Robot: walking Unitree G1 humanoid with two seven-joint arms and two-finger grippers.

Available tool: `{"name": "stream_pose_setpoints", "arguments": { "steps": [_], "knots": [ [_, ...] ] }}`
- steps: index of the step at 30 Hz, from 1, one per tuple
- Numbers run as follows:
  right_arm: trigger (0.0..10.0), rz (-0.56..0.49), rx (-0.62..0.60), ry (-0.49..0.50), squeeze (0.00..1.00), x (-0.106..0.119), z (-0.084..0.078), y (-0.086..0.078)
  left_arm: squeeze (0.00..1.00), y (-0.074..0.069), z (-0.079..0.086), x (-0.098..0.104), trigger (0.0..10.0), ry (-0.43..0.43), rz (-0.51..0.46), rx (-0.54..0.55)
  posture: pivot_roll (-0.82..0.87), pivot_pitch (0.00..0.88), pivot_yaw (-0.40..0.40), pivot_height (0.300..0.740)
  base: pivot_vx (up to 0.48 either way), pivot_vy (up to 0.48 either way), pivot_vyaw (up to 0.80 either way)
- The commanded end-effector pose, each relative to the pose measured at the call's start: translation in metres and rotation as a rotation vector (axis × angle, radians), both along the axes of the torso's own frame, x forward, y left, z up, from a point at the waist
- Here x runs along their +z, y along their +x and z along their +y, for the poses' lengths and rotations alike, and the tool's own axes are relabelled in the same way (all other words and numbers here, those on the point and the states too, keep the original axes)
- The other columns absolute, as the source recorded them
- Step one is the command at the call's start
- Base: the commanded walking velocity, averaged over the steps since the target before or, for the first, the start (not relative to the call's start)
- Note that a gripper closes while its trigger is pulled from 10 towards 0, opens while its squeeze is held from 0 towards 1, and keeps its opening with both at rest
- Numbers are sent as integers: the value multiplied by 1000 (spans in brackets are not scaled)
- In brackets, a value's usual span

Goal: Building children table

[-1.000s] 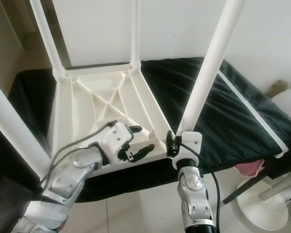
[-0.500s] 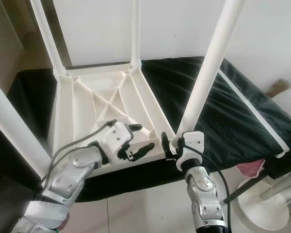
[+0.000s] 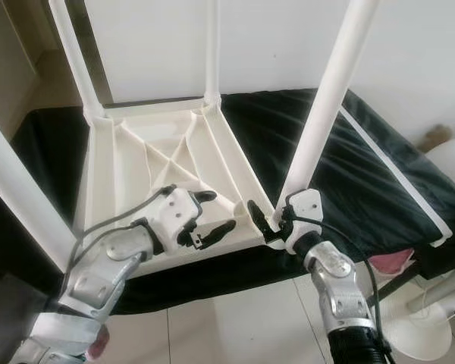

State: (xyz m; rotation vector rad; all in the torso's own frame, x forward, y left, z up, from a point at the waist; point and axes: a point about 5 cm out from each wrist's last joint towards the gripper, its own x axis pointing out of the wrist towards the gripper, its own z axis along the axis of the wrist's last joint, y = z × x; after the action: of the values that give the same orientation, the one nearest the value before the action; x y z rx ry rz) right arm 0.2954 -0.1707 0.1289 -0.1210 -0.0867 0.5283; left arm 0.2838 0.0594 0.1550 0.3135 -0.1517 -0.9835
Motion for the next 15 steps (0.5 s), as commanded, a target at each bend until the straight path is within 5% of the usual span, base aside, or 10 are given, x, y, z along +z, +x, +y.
{"name": "stream_pose_setpoints", "arguments": {
  "steps": [1,2,3,12,13,15],
  "knots": [
    [8627,27,84,-27,0,-3,8,1,0,-3,-1,2,10000,-6,-4,-7,-18,0,-42,740,0,0,0],
    [8627,27,84,-27,0,-3,8,1,0,-3,-1,2,10000,-6,-4,-7,-18,0,-42,740,0,0,0],
    [0,30,94,-30,0,-4,7,1,0,-4,-1,2,10000,-8,-4,-7,-13,0,-45,740,0,0,0],
    [0,51,101,-37,0,-8,1,1,0,-6,1,1,10000,-14,5,2,-9,0,-49,740,0,0,0],
    [1529,60,92,-33,0,-10,-2,2,0,-6,1,1,10000,-15,8,3,-10,0,-49,740,0,0,0],
    [1529,60,92,-33,0,-10,-2,2,0,-6,1,1,10000,-15,8,3,-10,0,-49,740,0,0,0]
  ]
}}
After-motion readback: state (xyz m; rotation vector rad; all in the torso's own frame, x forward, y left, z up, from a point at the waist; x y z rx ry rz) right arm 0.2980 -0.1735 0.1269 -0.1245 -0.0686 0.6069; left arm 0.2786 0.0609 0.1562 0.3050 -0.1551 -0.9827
